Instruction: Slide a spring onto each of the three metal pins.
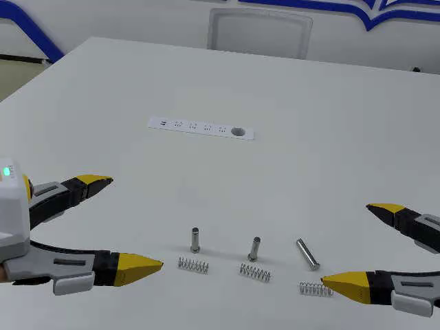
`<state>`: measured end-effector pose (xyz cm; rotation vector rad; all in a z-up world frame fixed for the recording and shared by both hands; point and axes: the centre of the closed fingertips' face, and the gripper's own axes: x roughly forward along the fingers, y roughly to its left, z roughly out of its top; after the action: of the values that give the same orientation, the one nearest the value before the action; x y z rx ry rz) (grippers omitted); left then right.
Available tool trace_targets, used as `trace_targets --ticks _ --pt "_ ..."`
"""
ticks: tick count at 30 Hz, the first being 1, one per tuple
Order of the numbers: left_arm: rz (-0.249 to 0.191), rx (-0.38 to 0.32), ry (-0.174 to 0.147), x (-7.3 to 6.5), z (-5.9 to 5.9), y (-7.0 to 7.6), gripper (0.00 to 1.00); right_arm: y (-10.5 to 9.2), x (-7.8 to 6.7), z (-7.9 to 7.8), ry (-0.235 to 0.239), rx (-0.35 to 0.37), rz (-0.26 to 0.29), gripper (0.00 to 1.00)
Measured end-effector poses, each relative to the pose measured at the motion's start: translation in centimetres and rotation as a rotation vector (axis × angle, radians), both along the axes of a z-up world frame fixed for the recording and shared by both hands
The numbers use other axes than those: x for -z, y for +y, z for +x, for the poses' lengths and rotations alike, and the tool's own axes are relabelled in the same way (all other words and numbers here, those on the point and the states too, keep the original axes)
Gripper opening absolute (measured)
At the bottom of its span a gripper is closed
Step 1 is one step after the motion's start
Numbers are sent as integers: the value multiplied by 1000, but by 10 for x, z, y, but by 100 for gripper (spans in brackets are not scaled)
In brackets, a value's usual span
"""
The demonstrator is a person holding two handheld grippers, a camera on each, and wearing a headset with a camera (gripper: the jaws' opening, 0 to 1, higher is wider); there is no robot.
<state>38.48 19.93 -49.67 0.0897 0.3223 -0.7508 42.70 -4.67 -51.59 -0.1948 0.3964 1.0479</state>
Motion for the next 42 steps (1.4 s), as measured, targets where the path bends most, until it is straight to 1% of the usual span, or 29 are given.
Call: trace_targets --ticks 3,6,13,22,30,38,40,42 --pt "5 11 4 1 0 -3 100 -1 0 -2 7 1 0 99" --pt "6 13 3 2 0 -4 100 -3 1 -2 5 2 -14 99" --pt "-10 8 -1 -2 2 -3 100 -3 3 -4 6 -3 -21 99" --pt "1 15 12 2 -1 -3 100 -2 4 -6 15 -3 -21 99" --pt "4 25 18 4 -1 -5 100 -6 0 -3 5 11 -20 99" --pt "3 36 22 6 -1 -6 100 -9 -2 -5 11 28 -21 99" --pt "4 43 26 7 -2 -7 100 -11 -3 -4 5 39 -23 99" --pt "10 51 29 8 -2 -8 100 -13 -4 -4 6 54 -13 99"
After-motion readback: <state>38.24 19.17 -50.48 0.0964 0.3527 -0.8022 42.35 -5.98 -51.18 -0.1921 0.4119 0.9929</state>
